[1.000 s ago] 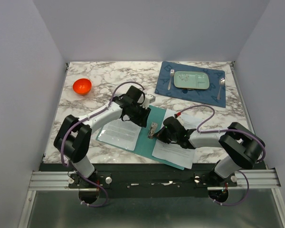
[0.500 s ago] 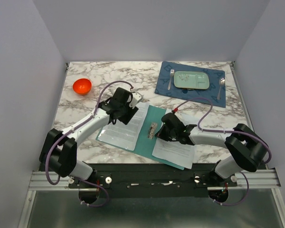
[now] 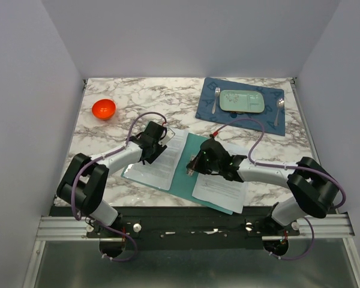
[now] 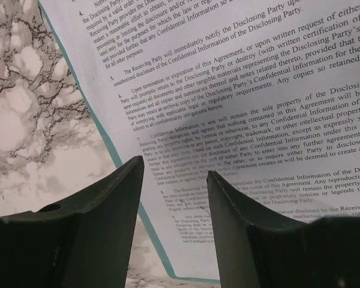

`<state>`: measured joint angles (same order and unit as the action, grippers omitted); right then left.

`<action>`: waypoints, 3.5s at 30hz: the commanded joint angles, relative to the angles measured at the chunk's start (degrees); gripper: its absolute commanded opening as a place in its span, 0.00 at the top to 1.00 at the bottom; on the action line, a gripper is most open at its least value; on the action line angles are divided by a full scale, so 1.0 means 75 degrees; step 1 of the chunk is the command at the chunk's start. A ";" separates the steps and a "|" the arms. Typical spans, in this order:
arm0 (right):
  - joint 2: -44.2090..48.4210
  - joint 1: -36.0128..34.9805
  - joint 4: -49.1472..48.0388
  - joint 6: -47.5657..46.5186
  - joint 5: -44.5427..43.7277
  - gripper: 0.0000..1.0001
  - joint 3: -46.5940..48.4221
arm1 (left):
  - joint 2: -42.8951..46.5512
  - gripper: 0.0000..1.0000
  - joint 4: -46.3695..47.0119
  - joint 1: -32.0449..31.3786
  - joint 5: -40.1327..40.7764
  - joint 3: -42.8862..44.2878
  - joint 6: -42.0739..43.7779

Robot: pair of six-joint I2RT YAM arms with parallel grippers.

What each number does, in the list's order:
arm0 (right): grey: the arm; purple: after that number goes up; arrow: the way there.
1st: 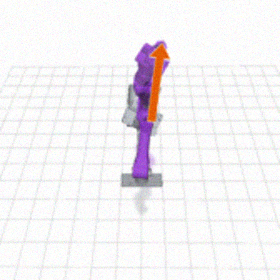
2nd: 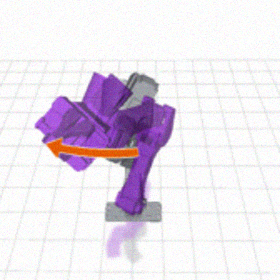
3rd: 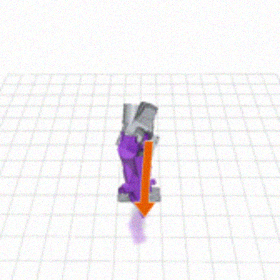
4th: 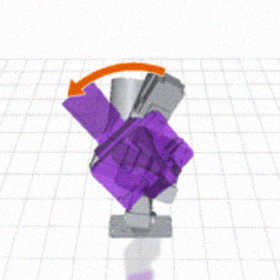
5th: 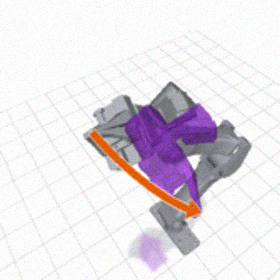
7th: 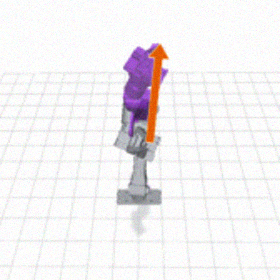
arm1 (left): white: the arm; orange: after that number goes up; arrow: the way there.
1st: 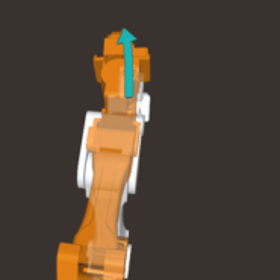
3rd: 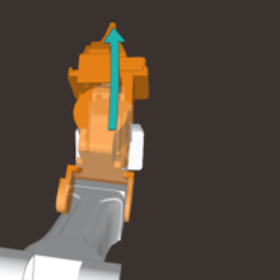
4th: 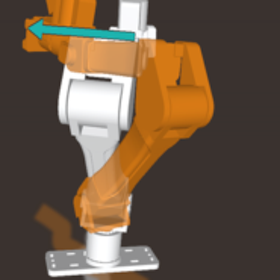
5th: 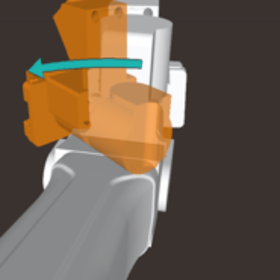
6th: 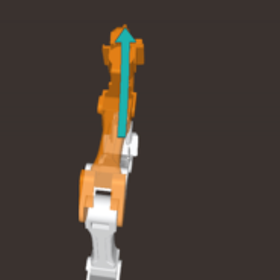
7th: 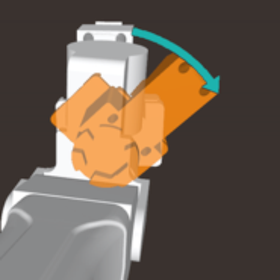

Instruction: Put the files into the folder

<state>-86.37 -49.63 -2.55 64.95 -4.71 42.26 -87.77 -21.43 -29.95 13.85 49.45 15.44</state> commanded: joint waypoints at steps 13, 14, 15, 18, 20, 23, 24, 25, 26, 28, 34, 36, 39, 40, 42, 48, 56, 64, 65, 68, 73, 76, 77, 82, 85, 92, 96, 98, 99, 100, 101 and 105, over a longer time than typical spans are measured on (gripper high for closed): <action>-0.0695 -0.0368 -0.0924 0.0832 0.0089 1.00 -0.0396 | -0.0204 0.46 0.0186 -0.0049 0.0123 -0.0792 0.0121; -0.0858 -0.0368 -0.1077 0.1018 0.0054 1.00 -0.0420 | -0.0146 0.46 0.0116 -0.0061 0.0099 -0.0839 0.0121; -0.0917 -0.0368 -0.1392 0.1101 -0.0027 1.00 -0.0478 | -0.0099 0.46 0.0069 -0.0072 0.0064 -0.0898 0.0167; -0.1070 -0.0368 -0.2212 0.1488 -0.0238 1.00 -0.0747 | 0.0100 0.48 -0.0130 -0.0131 0.0041 -0.1038 0.0272; -0.1070 -0.0379 -0.2484 0.1733 -0.0356 1.00 -0.0970 | 0.0322 0.49 -0.0282 -0.0178 0.0064 -0.1109 0.0320; -0.0930 -0.0356 -0.2508 0.1852 -0.0649 1.00 -0.1099 | 0.0626 0.49 -0.0505 -0.0190 0.0052 -0.1226 0.0425; -0.0883 -0.0356 -0.2497 0.1875 -0.0719 1.00 -0.1134 | 0.0698 0.49 -0.0552 -0.0190 0.0041 -0.1284 0.0460; -0.0802 -0.0367 -0.2496 0.1887 -0.0836 1.00 -0.1170 | 0.0768 0.49 -0.0599 -0.0190 0.0052 -0.1308 0.0484; -0.0766 -0.0333 -0.2508 0.1887 -0.0860 1.00 -0.1193 | 0.0861 0.49 -0.0704 -0.0201 0.0041 -0.1343 0.0530; -0.0777 -0.0286 -0.2625 0.1899 -0.0837 1.00 -0.1193 | 0.0991 0.49 -0.0763 -0.0201 -0.0065 -0.1425 0.0589; -0.0976 -0.0157 -0.3152 0.2016 -0.0615 1.00 -0.1112 | 0.1401 0.50 -0.1115 -0.0213 -0.0392 -0.1613 0.0835; -0.0976 -0.0051 -0.3176 0.2004 -0.0602 1.00 -0.1076 | 0.1588 0.50 -0.1244 -0.0213 -0.0463 -0.1648 0.0917; -0.0802 0.0136 -0.3153 0.1946 -0.0626 1.00 -0.1100 | 0.1788 0.50 -0.1326 -0.0213 -0.0534 -0.1753 0.1023; -0.0766 0.0183 -0.3153 0.1934 -0.0626 1.00 -0.1111 | 0.1811 0.50 -0.1326 -0.0213 -0.0534 -0.1777 0.1058; -0.0684 0.0394 -0.3153 0.1864 -0.0602 1.00 -0.1100 | 0.1847 0.50 -0.1338 -0.0213 -0.0510 -0.1800 0.1093; -0.0695 0.0792 -0.3106 0.1665 -0.0450 1.00 -0.0831 | 0.1952 0.50 -0.1338 -0.0213 -0.0581 -0.1894 0.1164; -0.0988 0.1167 -0.2802 0.1442 -0.0251 1.00 -0.0268 | 0.2128 0.50 -0.1431 -0.0213 -0.0569 -0.1894 0.1269; 0.0147 0.1542 -0.0250 0.0260 -0.0449 0.73 0.0611 | 0.2842 0.45 -0.2391 -0.0213 -0.0709 -0.0936 0.1187; 0.0346 0.1601 0.0171 0.0165 -0.0566 0.63 0.0762 | 0.3017 0.43 -0.2613 -0.0213 -0.0709 -0.0794 0.1199; 0.1248 0.1741 0.1988 -0.0058 -0.1222 0.40 0.0788 | 0.3217 0.39 -0.2965 -0.0213 -0.0791 -0.0150 0.1082; 0.2654 0.2373 0.4671 0.0187 -0.1914 0.21 0.0331 | 0.3031 0.36 -0.3014 -0.0225 -0.1305 0.0635 0.0544; 0.3381 0.2795 0.5763 0.0165 -0.2183 0.19 0.0014 | 0.2656 0.36 -0.2757 -0.0248 -0.2076 0.0824 0.0145; 0.3638 0.2994 0.5916 0.0106 -0.2161 0.18 -0.0079 | 0.2481 0.36 -0.2535 -0.0260 -0.2255 0.0836 0.0075; 0.3758 0.3429 0.6328 -0.0187 -0.1589 0.17 -0.0652 | 0.2082 0.36 -0.1890 -0.0342 -0.2900 0.0755 -0.0160; 0.3560 0.3441 0.6339 -0.0117 -0.1214 0.19 -0.0900 | 0.1906 0.36 -0.1549 -0.0354 -0.2890 0.0649 -0.0172; 0.3711 0.3441 0.5883 -0.0046 -0.0802 0.28 -0.1662 | 0.1484 0.36 -0.1362 -0.0412 -0.2702 0.0543 -0.0172; 0.3465 0.3441 0.5661 -0.0257 -0.0708 0.31 -0.1872 | 0.1554 0.36 -0.1326 -0.0424 -0.2643 0.0391 -0.0126; 0.3383 0.3441 0.5508 -0.0362 -0.0615 0.34 -0.1931 | 0.1647 0.36 -0.1315 -0.0424 -0.2573 0.0309 -0.0125; 0.3348 0.3441 0.5368 -0.0432 -0.0579 0.37 -0.1966 | 0.1671 0.36 -0.1314 -0.0424 -0.2550 0.0262 -0.0125; 0.3348 0.3441 0.5274 -0.0445 -0.0533 0.39 -0.2025 | 0.1706 0.36 -0.1314 -0.0424 -0.2526 0.0227 -0.0114; 0.3348 0.3441 0.5204 -0.0456 -0.0474 0.47 -0.2049 | 0.1729 0.36 -0.1314 -0.0412 -0.2491 0.0204 -0.0102; 0.3430 0.3429 0.4876 -0.0597 -0.0263 0.77 -0.2142 | 0.1741 0.36 -0.1279 -0.0424 -0.2397 0.0063 -0.0102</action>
<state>-60.62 -23.99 37.36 61.89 -9.30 27.99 -76.18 -32.25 -32.75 -5.15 50.94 14.90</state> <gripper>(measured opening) 0.360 0.639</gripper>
